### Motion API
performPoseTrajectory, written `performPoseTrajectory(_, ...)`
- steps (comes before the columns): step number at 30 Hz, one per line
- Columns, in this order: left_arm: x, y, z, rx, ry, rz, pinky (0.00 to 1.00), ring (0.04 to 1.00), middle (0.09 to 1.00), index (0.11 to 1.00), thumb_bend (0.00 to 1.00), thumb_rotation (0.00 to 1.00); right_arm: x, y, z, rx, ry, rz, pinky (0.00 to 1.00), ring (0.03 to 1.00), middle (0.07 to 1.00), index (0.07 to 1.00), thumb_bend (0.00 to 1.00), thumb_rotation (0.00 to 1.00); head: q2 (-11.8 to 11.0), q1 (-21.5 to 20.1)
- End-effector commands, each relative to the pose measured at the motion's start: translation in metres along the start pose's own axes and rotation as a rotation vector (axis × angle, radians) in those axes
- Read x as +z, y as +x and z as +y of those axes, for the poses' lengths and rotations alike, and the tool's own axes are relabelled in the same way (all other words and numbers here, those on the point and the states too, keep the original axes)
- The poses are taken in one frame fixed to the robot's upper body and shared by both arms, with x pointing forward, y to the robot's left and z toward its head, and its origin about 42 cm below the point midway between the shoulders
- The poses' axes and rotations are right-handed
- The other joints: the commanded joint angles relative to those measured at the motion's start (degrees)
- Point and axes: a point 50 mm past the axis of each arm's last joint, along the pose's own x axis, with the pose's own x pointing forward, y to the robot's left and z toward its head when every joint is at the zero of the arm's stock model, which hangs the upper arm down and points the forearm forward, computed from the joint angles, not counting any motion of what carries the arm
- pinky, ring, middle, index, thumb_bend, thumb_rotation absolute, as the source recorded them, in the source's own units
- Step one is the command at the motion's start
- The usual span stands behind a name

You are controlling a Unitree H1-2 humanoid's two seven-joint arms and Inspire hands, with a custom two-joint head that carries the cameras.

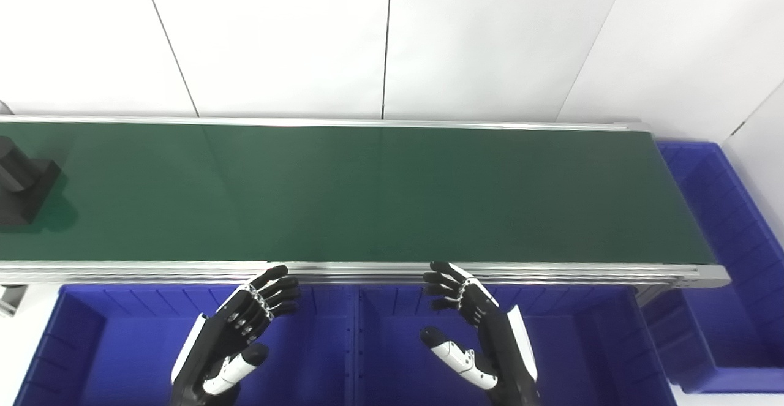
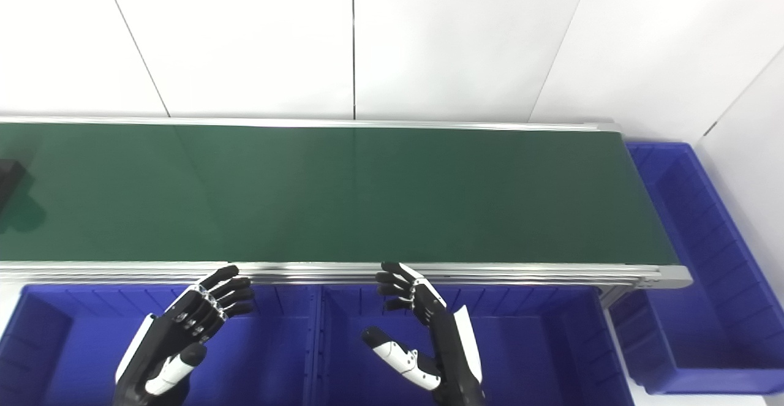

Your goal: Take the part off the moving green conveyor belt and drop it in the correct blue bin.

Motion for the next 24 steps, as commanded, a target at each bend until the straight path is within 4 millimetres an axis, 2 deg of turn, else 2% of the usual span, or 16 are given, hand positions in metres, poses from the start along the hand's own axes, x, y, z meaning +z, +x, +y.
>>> performPoseTrajectory(1, 0.0091, 0.0073, -0.0017, -0.006, 0.008, -0.065, 0.74, 0.771, 0.789, 0.813, 0.97, 0.54, 0.0114, 0.0036, -0.0004, -0.006, 0.007, -0.084, 0.63, 0.713, 0.757, 0.799, 0.59, 0.56, 0.0, 0.0)
performPoseTrajectory(24, 0.0051, 0.0127, -0.0029, 0.000, -0.006, -0.059, 0.75, 0.772, 0.788, 0.808, 0.97, 0.52, 0.0095, 0.0044, -0.0026, -0.003, 0.005, -0.082, 0.63, 0.717, 0.759, 0.803, 0.60, 0.58, -0.3, 0.3)
